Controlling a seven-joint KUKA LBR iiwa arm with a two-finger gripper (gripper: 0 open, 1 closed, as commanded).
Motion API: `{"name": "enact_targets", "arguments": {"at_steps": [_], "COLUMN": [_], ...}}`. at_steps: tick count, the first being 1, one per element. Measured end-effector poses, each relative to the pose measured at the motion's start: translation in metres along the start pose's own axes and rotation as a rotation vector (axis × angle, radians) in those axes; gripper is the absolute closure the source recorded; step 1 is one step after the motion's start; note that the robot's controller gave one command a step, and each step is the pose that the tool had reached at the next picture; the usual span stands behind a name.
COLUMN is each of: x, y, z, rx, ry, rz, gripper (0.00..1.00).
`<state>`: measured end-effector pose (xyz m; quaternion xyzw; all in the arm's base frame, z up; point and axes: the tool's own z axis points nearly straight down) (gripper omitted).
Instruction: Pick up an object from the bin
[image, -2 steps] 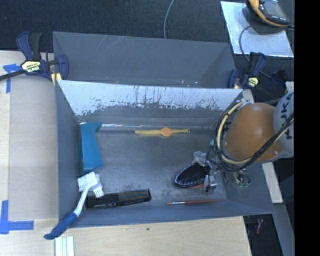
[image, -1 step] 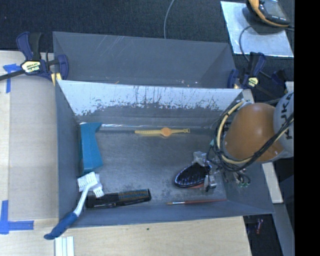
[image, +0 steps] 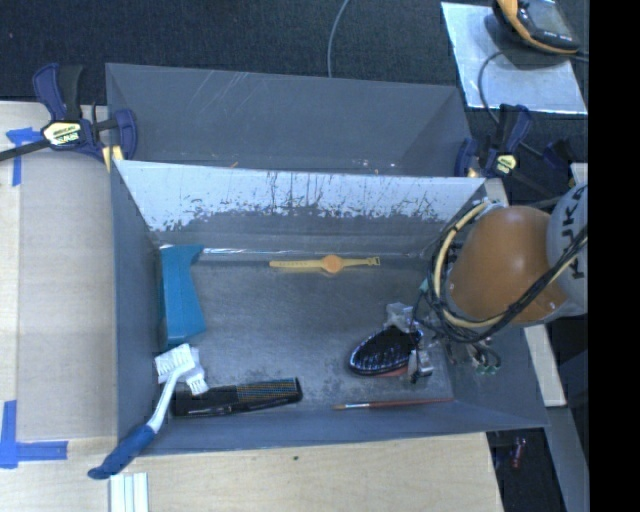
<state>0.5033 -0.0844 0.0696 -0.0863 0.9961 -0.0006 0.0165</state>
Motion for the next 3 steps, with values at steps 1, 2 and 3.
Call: {"name": "enact_targets", "arguments": {"at_steps": [1,2,3], "x": [0.000,-0.001,-0.002], "y": [0.000,-0.007,0.007], "z": [0.000,-0.081,-0.140], "rx": [0.000,-0.001,-0.001], "ry": [0.000,0.003,0.001], "rz": [0.000,-0.009,0.008], "gripper": [1.00,1.00,1.00]}}
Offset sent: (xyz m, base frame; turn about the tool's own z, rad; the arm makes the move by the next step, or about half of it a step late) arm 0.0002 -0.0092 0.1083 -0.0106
